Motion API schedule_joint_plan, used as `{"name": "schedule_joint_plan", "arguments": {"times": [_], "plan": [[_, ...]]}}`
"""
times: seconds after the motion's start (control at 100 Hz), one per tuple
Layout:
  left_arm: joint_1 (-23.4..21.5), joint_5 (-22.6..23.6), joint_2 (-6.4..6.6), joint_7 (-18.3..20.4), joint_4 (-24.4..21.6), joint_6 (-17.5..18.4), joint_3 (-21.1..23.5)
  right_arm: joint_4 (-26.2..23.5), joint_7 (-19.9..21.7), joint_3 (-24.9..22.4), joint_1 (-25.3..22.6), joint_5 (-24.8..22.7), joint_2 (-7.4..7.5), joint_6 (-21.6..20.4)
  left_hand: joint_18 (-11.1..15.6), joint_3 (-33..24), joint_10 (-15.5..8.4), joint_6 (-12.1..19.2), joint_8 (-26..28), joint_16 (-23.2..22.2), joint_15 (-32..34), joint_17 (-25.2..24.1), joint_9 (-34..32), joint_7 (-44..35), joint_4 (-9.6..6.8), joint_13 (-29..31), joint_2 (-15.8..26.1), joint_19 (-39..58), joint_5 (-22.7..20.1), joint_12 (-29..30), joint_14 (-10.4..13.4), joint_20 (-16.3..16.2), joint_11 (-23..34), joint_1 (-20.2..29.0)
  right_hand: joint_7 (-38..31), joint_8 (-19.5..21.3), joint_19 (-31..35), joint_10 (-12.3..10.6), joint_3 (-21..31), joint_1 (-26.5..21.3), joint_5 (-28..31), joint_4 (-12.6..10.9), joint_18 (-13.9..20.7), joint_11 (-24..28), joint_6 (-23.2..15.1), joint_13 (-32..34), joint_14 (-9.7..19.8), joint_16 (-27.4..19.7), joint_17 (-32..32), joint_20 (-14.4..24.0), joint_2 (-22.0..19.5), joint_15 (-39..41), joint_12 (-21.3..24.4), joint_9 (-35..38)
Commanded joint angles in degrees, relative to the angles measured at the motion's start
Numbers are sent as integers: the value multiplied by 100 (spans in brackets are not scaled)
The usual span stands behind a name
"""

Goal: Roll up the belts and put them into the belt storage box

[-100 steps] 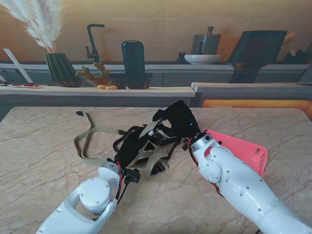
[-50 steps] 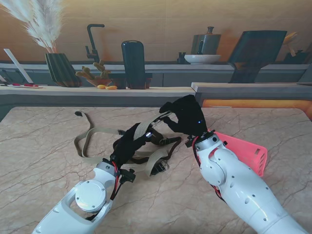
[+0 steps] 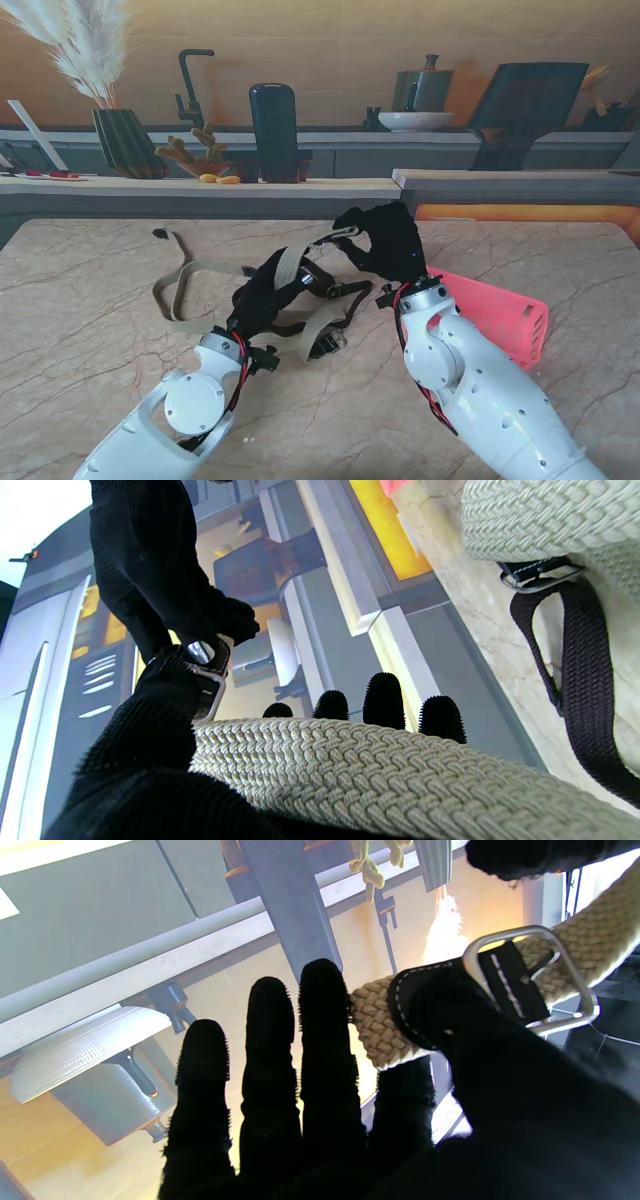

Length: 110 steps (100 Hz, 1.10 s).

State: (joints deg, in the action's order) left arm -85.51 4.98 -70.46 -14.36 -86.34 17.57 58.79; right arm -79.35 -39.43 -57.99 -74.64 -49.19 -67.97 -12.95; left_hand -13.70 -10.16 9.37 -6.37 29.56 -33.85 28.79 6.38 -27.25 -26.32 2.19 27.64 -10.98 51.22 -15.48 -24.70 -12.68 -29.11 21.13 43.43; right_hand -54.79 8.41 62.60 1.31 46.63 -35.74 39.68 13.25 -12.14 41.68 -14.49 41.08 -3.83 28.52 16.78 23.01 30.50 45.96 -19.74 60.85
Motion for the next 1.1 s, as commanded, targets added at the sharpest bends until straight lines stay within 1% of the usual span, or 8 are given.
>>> {"name": "schedule_joint_plan", "arguments": {"times": [0.0, 0.26, 0.33, 0.38, 0.44, 0.58, 0.87, 1.09], "plan": [[-68, 63, -1, 19, -27, 72, 79, -75, -50, -48, -43, -25, -22, 23, 185, -400, -228, 241, -31, 54, -63, 38, 113, -59, -144, -113, -240, -92, 210, 28, 226, -19, -15, -363, -750, 293, 154, 82, 358, -323, 635, 70, -87, 100, -225, 86, 55, 90, -48, -110, -360, 65, 37, 103], [-166, 277, 88, 140, -34, 224, 306, -183, -115, -235, -151, -55, -12, 35, 62, -1015, -343, 330, 221, -98, 191, 402, -821, -583, -44, 574, -465, 14, -530, -177, 247, -123, 337, -342, -725, 331, 162, 71, 358, -328, 641, 68, -87, 101, -226, 81, 74, 99, -49, -128, -365, 58, 27, 101], [-190, 263, 98, 176, -50, 185, 338, -225, -136, -286, -185, -78, -6, 37, 38, -1203, -386, 469, 408, -205, 411, 552, -1303, -954, -20, 905, -381, 165, -1016, -290, 245, -181, 552, -121, -719, 338, 161, 73, 352, -323, 638, 68, -85, 105, -221, 80, 82, 102, -51, -132, -369, 57, 23, 101], [-199, 247, 105, 205, -55, 173, 356, -256, -141, -319, -207, -94, 0, 34, 32, -1183, -389, 577, 578, -267, 550, 612, -1543, -1151, 185, 1068, -521, 266, -1172, -346, 236, -194, 645, 202, -714, 345, 161, 76, 353, -328, 638, 63, -85, 107, -219, 78, 82, 104, -51, -136, -368, 56, 21, 99], [-208, 242, 107, 213, -59, 170, 373, -296, -130, -356, -232, -108, 7, 22, 24, -871, -418, 716, 607, -309, 680, 682, -1745, -1332, 245, 1225, -538, 376, -1319, -400, 234, -175, 728, 615, -711, 348, 158, 77, 349, -323, 640, 62, -82, 110, -217, 87, 81, 106, -56, -140, -366, 58, 19, 103], [-236, 222, 100, 181, -87, 213, 410, -376, -84, -420, -269, -150, 29, -24, 25, -371, -435, 864, 444, -376, 913, 785, -1996, -1729, 196, 1426, -456, 563, -1444, -469, 222, -155, 864, 1027, -707, 360, 149, 99, 349, -335, 652, 54, -77, 110, -194, 76, 79, 108, -59, -149, -366, 49, 15, 98], [-291, 301, 94, 74, -123, 291, 532, -456, -6, -507, -313, -206, 61, -102, -6, -249, -338, 863, 399, -433, 1013, 753, -1977, -1599, 151, 1344, -327, 618, -1480, -496, 84, -171, 891, 610, -687, 374, 112, 129, 340, -347, 661, 45, -67, 120, -171, 78, 80, 116, -80, -168, -366, 38, -2, 100], [-298, 273, 65, -18, -152, 171, 519, -459, 32, -498, -311, -168, 55, -119, 67, -264, -468, 977, 263, -511, 1580, 1105, -2726, -2271, 202, 2005, -138, 977, -1982, -763, 197, -182, 1307, 1917, -671, 382, 92, 136, 332, -345, 665, 33, -77, 128, -164, 69, 87, 119, -91, -171, -371, 25, -17, 101]]}}
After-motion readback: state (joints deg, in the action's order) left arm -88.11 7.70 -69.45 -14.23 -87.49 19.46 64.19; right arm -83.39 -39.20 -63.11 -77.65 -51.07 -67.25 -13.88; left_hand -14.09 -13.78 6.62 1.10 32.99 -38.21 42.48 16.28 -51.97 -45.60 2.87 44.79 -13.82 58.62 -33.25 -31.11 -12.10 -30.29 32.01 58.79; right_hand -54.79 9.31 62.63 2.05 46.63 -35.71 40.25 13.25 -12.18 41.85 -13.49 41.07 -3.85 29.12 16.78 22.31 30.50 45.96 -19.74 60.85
